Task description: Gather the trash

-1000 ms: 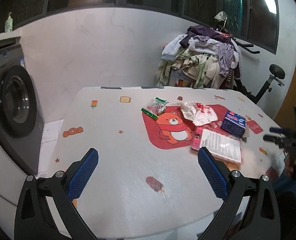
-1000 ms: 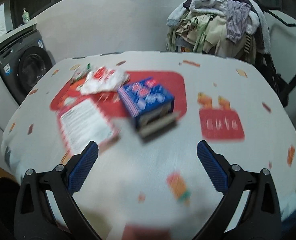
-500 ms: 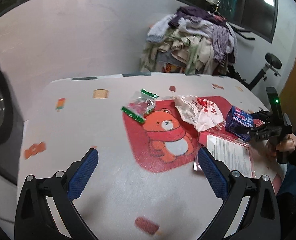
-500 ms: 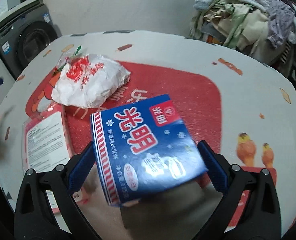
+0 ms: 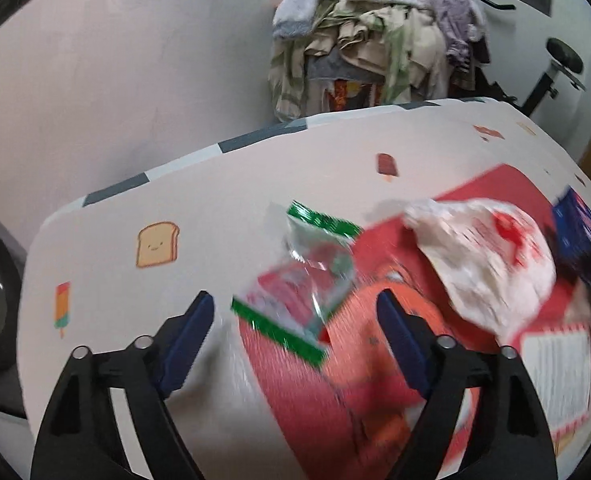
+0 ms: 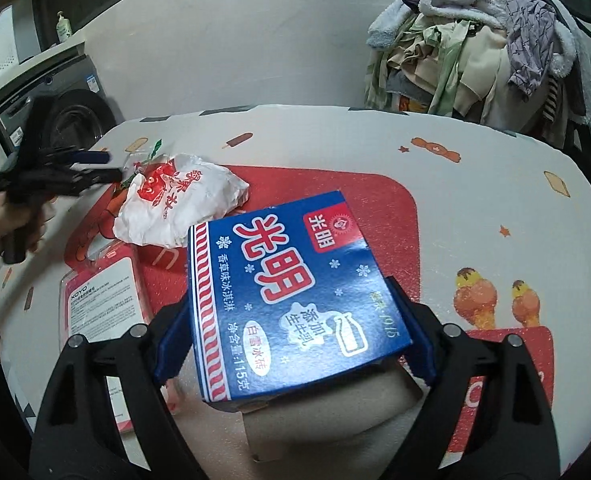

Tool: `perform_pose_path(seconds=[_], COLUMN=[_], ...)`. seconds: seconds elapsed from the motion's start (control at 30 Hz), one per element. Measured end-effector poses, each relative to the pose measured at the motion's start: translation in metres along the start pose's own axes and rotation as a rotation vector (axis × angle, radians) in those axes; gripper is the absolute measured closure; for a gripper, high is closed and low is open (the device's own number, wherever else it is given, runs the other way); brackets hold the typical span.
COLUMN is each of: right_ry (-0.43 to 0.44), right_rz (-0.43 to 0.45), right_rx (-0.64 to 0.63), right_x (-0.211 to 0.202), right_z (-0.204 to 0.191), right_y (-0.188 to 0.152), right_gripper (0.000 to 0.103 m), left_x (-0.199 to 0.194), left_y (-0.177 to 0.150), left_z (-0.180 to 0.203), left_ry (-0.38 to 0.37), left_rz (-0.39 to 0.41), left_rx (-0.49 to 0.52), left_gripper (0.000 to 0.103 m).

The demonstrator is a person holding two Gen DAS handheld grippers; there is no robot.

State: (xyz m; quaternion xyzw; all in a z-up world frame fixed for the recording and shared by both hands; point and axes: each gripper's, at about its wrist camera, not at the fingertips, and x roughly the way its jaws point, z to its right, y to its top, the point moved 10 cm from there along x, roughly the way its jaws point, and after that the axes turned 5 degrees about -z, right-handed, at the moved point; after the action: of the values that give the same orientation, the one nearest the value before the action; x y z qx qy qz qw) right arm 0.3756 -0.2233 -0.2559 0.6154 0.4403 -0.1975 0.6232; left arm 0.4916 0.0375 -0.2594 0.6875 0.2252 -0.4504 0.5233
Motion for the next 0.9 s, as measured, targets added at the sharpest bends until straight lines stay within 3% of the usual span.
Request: perform_pose_path(seconds=[0.1,0.13,0.2,0.23,0.37,0.57,0.73,0.9], right_ry=[0.012,0.016,0.017,0.017,0.010,-0.048,-0.036,-0.017], right_rz=[0.000,-0.002,-0.004,-0.004,0.000,0.010,0.030,0.036], right_rx=[-0.005,-0.002,0.011,0.016,0.033,0.012,-0.014,-0.052], right_x=[0.000,0.001,0.002,0.003,0.002,-0.011,-0.048,-0.086], right_z=[-0.001,0.000,0.002,0.004,0.009,0.005,-0.018,-0.049], right_y=[-0.001,0.000,0.000,0.000,0.001,0.002,-0.007,-0.034], right_gripper=[0.018,0.018,0.018,0.018,0.018,0.018,0.018,0.018], left_x=[0.014,0.017,0.018,0.017,-0.001,-0.066,-0.133,-0.178], left_y=[0.009,0.008,0.004,0.003,-0.011,-0.033,-0.058,-0.109], left_z=[0.003,0.006,0.014,0.017,0.020,0.027,0.061,0.109], left_ry=[-0.004,-0.015,-0.022,-0.032,-0.035,-0.047,-0.075,-0.140], left_rz=[-0.015,-0.028,-0.042,-0.045,-0.047,0.019,0.103,0.154], left_rx=[0.036,0.046,0.085,0.097,0.088,0.042,0.043,-0.001], left_gripper=[0.030,0.048,0.062,0.076,0.078,0.078,0.078,0.078])
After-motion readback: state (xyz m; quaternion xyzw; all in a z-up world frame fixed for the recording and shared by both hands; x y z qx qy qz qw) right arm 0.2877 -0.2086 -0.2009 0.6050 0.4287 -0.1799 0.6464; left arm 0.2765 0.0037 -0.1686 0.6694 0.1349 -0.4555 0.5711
